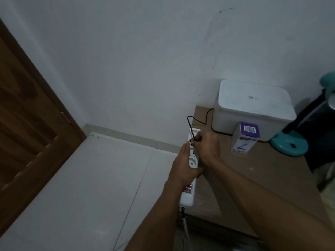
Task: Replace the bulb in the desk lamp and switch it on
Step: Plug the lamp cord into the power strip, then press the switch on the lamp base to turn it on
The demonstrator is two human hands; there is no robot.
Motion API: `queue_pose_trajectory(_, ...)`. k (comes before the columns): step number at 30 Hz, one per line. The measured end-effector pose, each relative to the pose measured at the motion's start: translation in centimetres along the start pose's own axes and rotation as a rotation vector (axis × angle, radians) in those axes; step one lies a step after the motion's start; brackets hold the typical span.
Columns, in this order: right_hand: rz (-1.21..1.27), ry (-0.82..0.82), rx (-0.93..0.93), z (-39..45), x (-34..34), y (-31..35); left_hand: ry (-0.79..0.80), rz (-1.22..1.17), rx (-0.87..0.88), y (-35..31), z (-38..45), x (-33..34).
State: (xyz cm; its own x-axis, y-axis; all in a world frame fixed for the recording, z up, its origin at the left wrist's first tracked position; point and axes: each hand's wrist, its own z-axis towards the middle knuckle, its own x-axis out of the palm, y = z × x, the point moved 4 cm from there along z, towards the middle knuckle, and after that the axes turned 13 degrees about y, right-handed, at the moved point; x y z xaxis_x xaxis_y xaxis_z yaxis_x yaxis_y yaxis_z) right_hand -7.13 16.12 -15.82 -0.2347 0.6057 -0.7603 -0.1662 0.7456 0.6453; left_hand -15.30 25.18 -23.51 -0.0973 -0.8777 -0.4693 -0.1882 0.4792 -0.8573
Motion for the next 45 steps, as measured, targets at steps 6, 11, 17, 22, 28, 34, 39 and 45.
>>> queue_pose_trajectory(6,0.021,0.107,-0.019,-1.0,-1.0,-0.1,-0.041,0.05,0.023,-1.0,-1.0,-0.6)
queue_pose_trajectory(11,0.069,0.058,0.025,-7.2,-2.7,-2.9,-0.133,0.377,0.043,-2.3,-2.2,-0.8)
queue_pose_trajectory(17,-0.101,0.032,0.11,-13.2,-6.1,-11.0,-0.113,0.754,0.264,-8.2,-4.8,3.4)
queue_pose_trajectory(22,-0.152,-0.042,0.176,-15.9,-9.6,-17.7,0.136,0.601,0.37,-12.3,-5.4,11.6)
queue_pose_trajectory(28,-0.136,-0.181,0.222,-14.6,-14.0,-24.4,0.267,0.604,0.433,-15.5,0.7,20.0)
queue_pose_trajectory(34,-0.137,-0.192,0.199,-9.8,-17.2,-28.2,0.216,0.618,0.445,-18.0,8.5,22.3)
queue_pose_trajectory(39,-0.173,-0.204,0.123,-5.3,-18.5,-29.1,0.211,0.656,0.526,-18.6,13.1,23.1)
queue_pose_trajectory(45,-0.155,-0.169,0.052,-2.4,-17.5,-30.2,0.175,0.639,0.543,-17.0,15.3,24.2)
